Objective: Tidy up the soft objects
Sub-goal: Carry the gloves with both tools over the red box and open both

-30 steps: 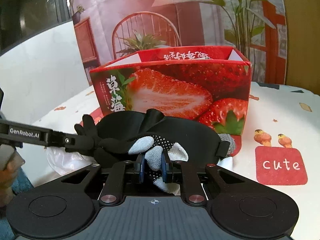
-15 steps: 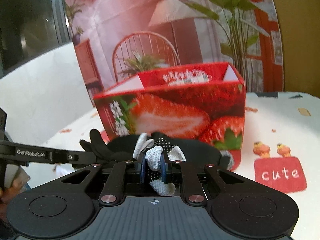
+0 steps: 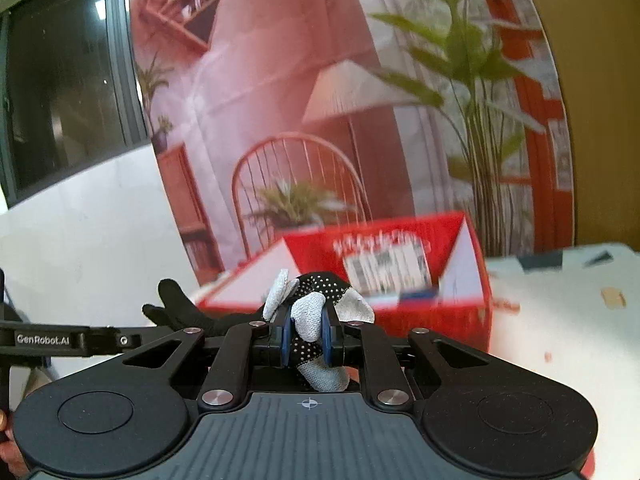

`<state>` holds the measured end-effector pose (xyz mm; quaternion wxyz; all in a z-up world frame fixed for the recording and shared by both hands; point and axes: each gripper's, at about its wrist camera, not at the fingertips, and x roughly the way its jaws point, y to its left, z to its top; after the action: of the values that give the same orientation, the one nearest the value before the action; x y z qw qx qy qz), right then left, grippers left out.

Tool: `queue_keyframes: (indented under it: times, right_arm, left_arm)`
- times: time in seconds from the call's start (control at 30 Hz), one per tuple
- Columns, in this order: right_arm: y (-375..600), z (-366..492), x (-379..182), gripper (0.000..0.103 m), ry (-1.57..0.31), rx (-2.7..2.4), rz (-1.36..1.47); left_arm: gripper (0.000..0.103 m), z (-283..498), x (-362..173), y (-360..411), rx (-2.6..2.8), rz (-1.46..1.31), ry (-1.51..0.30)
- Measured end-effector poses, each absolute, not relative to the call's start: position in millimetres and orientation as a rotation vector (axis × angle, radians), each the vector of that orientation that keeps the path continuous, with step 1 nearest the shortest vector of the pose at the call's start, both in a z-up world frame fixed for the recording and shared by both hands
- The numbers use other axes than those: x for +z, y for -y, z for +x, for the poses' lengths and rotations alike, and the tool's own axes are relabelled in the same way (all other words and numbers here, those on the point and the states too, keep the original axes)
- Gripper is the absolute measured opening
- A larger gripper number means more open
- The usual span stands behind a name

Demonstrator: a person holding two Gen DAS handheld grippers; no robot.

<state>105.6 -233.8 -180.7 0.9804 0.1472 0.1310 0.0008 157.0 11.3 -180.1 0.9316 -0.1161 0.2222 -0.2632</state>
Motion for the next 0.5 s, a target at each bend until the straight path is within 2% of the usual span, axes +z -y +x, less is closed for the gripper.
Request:
queue_keyframes:
  times: [0.27, 0.5]
  right_arm:
    - [255.5, 158.6, -135.9, 0.014, -0.229, -0.012, 0.233]
    - [281.0, 214.9, -135.1, 0.014, -0.297, -0.06, 0.228]
  left_arm:
    - [0.011, 202.7, -146.7, 1.2, -0.516, -0.236, -0.411]
    - [0.011, 258.1, -143.3, 16.6, -0.495, -0.221, -0.448]
